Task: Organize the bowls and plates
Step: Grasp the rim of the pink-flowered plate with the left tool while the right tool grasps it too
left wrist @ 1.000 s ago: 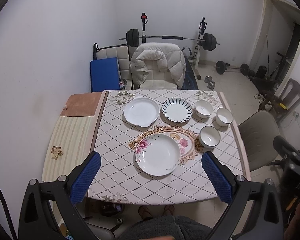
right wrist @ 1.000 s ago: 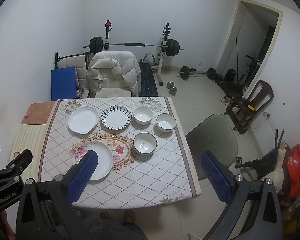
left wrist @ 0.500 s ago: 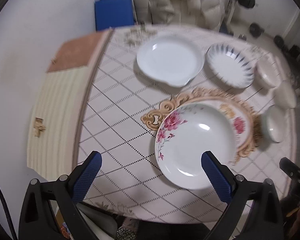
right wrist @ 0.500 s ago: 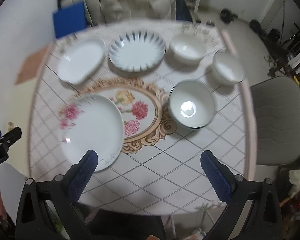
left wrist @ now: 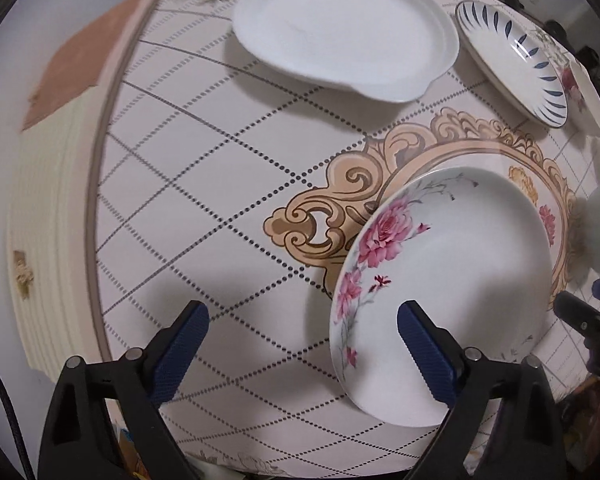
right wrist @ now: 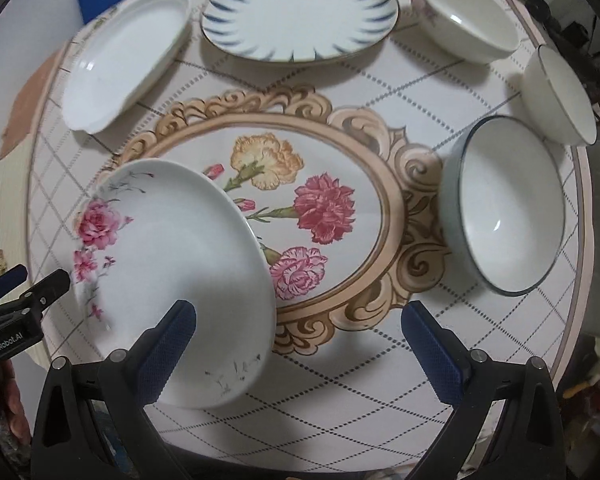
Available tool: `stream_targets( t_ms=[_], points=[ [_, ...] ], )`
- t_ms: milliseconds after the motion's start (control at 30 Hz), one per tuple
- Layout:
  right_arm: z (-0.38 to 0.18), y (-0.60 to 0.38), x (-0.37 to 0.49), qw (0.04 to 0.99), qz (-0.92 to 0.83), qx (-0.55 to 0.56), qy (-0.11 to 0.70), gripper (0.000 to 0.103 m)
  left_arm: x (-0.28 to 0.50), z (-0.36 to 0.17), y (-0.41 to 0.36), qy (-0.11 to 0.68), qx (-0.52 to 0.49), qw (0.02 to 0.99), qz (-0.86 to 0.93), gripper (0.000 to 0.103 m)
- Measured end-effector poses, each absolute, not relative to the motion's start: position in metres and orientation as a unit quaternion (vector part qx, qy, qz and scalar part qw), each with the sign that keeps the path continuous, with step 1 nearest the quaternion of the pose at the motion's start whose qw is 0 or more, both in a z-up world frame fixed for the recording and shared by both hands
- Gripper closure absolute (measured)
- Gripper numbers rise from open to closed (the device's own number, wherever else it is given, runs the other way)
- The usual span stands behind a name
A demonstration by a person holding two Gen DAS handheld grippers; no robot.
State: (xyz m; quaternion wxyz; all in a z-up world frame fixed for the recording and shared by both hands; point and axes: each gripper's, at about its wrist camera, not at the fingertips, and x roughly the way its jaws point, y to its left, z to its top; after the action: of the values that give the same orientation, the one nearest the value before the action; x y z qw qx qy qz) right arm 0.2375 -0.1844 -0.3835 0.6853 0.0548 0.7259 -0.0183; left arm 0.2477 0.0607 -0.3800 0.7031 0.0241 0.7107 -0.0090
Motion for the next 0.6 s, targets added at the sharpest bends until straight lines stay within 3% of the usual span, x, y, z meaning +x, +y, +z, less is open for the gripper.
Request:
stream_targets(
  t_ms=[100, 167, 600],
  points=[
    [-0.392, -0.18, 0.241, 0.68, -0.03, 0.059, 0.73, 0.0, 0.253, -0.39, 0.063, 0.715, 0.03, 0.698, -0.033, 0.009],
    [-0.398, -0.177, 0.242, 0.676, -0.029, 0.065, 0.733, 0.0, 0.255, -0.396, 0.063, 0.719, 0.037, 0.693, -0.044, 0.022],
    [-0.443, -0.161, 0.235, 0.645, -0.008, 0.106, 0.757, 0.001, 0.239, -0.432, 0.076, 0.747, 0.014, 0.66, -0.075, 0.038]
  ],
)
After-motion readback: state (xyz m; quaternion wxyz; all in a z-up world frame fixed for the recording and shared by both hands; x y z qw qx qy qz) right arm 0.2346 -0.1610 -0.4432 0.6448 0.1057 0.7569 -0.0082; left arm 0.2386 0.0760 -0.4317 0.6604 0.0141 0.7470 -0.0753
